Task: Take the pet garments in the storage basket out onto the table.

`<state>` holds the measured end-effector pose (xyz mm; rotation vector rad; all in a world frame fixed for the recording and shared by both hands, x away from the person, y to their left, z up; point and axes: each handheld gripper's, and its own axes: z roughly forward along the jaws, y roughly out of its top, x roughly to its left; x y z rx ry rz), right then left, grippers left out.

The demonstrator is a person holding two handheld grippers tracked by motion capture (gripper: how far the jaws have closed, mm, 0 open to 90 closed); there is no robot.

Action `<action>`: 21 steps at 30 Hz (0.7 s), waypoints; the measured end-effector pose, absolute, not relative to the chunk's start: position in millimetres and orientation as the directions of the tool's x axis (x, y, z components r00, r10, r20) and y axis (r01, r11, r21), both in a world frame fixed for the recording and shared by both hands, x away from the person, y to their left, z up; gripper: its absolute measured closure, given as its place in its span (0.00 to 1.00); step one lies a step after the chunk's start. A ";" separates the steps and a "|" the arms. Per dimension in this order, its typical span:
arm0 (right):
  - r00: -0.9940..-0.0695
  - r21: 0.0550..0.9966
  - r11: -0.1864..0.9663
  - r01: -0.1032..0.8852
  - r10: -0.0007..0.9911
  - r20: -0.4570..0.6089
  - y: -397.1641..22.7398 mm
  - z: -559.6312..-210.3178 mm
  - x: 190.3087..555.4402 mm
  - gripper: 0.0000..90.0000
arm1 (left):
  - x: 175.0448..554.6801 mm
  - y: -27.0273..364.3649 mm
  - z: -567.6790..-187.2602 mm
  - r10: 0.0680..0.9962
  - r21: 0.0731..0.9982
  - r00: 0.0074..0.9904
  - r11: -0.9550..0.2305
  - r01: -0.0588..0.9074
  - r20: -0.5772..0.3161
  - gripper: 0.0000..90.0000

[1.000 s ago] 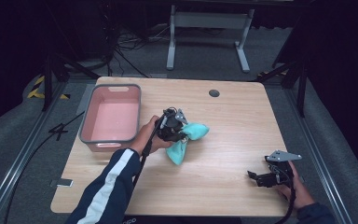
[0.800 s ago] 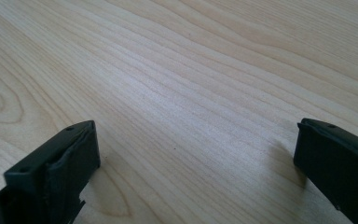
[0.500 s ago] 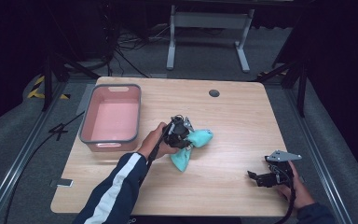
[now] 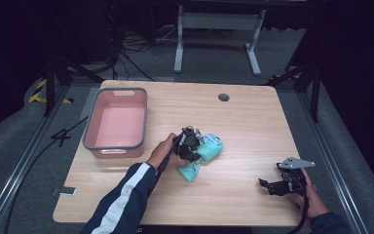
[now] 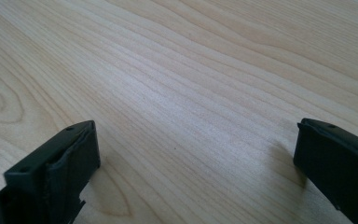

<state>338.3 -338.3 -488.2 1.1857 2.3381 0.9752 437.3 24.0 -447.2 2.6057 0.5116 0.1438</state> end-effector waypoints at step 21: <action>-0.592 0.710 0.414 0.569 0.806 0.005 -338.1 -488.4 338.1 0.01 | 424.4 29.4 -417.1 0.354 0.533 0.934 -0.800 0.275 0.049 0.53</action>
